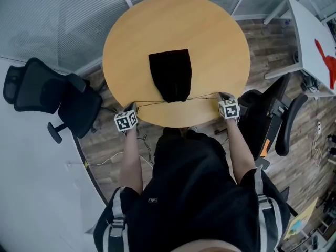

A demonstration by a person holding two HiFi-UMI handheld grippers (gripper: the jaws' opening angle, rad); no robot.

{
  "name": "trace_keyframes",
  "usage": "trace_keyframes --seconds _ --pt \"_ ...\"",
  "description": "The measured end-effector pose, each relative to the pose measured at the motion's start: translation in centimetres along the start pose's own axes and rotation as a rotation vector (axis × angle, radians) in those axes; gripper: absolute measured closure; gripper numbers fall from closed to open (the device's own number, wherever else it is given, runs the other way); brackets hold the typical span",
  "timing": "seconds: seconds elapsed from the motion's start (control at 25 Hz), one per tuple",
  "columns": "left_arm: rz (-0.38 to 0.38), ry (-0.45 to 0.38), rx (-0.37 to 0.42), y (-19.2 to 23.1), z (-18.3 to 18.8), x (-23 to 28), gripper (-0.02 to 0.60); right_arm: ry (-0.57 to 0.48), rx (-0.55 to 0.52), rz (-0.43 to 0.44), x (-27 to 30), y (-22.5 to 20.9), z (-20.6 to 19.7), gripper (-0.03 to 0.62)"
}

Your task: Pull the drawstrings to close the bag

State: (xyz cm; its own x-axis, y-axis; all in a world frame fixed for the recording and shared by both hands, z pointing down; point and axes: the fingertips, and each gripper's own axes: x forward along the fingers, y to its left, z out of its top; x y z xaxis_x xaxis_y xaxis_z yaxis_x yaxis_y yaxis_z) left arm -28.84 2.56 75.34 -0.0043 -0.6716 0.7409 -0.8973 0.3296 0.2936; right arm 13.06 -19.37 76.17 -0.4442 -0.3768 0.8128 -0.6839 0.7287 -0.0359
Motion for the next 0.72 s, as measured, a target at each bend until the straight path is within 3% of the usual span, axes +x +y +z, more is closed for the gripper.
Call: trace_keyframes --seconds 0.12,0.24,0.4,0.64,0.68,0.72 --pt "-0.064 -0.052 -0.041 -0.4 -0.7 0.1 0.566 -0.052 0.048 0.130 0.4 0.8 -0.6 0.537" --pt "-0.098 -0.057 -0.046 -0.6 -1.9 -0.1 0.566 -0.078 0.089 0.191 0.1 0.8 -1.2 0.536" --pt "-0.110 -0.064 -0.090 -0.7 -3.8 -0.8 0.566 -0.096 0.088 0.235 -0.4 1.2 -1.4 0.536" --pt "-0.127 -0.157 -0.182 -1.4 -5.0 -3.1 0.542 -0.133 0.023 0.241 -1.5 1.5 -0.6 0.536" --pt "-0.131 -0.168 -0.182 -1.7 -5.1 -3.4 0.501 -0.139 0.016 0.247 -1.6 1.5 -0.4 0.507" --pt "-0.138 -0.176 -0.178 -2.0 -5.1 -3.8 0.466 -0.146 0.010 0.256 -1.7 1.7 -0.1 0.404"
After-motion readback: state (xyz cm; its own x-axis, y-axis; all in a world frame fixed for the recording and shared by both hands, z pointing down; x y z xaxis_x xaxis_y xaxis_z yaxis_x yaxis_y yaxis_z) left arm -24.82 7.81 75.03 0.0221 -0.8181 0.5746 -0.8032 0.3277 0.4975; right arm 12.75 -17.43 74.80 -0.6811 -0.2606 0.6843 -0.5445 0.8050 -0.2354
